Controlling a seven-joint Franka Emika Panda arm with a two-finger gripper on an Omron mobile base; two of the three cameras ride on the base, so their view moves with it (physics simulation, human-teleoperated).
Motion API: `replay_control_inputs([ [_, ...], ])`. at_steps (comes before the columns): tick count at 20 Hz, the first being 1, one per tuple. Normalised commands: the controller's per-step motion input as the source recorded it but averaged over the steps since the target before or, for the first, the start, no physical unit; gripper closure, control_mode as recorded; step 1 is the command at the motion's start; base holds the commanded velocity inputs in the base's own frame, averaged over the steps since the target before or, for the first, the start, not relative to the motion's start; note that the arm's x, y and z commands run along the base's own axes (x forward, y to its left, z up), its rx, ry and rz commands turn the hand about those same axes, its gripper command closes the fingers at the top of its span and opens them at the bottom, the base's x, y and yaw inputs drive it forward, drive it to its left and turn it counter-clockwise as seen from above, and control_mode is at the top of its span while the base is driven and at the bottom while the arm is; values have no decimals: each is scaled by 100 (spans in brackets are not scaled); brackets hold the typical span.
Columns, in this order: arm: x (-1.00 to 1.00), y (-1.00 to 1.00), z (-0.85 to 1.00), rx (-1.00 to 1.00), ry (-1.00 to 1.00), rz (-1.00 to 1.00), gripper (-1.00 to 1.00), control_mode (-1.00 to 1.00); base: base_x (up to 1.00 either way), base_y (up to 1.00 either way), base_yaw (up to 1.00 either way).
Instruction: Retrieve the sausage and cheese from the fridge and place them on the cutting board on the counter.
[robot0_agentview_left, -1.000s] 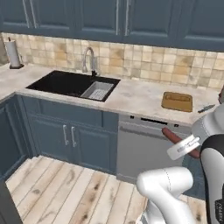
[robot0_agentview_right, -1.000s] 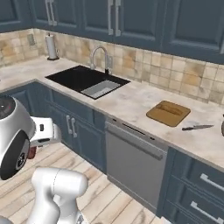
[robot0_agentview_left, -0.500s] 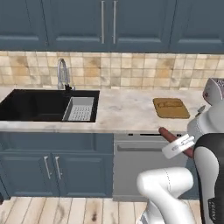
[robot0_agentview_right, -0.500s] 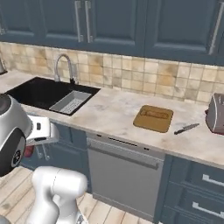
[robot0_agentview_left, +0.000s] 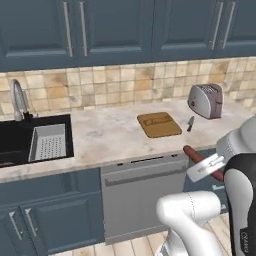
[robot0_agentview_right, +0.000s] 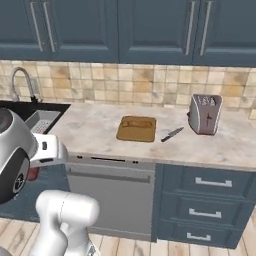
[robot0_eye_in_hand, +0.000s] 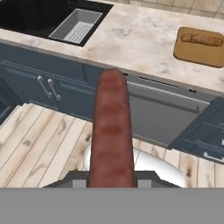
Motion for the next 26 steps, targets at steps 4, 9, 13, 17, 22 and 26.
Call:
replay_control_inputs([
  [4,0,0,0,0,0,0,100,100,77,0,-2],
  [9,0,0,0,0,0,0,100,100,70,-38,0],
  [13,0,0,0,0,0,0,100,100,32,-52,0],
  [17,0,0,0,0,0,0,100,100,6,-13,0],
  [22,0,0,0,0,0,0,100,100,0,0,0],
  [26,0,0,0,0,0,0,100,100,0,0,0],
])
